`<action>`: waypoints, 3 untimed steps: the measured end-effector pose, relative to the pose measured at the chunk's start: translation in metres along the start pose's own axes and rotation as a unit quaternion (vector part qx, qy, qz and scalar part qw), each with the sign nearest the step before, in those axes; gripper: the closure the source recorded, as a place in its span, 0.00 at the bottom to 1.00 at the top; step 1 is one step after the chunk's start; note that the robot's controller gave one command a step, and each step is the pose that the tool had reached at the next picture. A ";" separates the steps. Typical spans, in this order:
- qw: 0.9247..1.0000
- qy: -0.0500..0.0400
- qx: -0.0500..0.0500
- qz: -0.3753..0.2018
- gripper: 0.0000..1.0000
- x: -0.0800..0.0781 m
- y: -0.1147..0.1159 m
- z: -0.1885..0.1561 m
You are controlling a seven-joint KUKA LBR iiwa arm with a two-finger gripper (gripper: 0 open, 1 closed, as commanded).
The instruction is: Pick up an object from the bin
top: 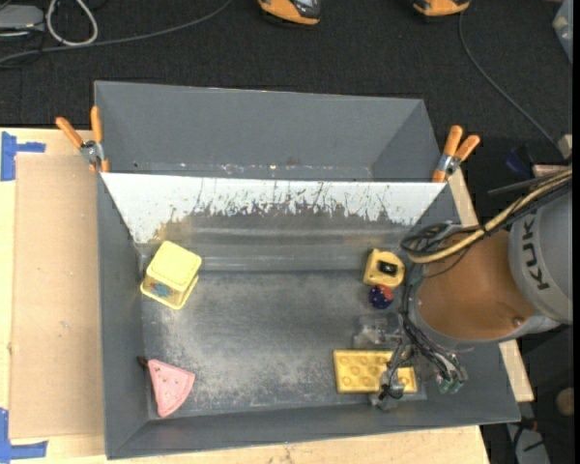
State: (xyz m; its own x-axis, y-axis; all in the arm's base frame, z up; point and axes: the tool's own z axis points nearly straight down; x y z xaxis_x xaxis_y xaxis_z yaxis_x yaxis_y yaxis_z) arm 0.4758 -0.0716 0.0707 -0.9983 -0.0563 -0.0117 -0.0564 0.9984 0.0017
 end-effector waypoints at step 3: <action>1.000 0.002 -0.001 -0.003 1.00 0.001 0.002 -0.029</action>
Offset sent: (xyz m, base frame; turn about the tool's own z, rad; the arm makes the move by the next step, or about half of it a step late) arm 0.0000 0.0001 0.0255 -0.0007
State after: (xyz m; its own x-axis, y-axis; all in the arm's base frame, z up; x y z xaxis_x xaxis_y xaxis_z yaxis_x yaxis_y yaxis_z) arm 0.4744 -0.0698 0.0994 -0.9981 -0.0616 -0.0069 -0.0617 0.9981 0.0039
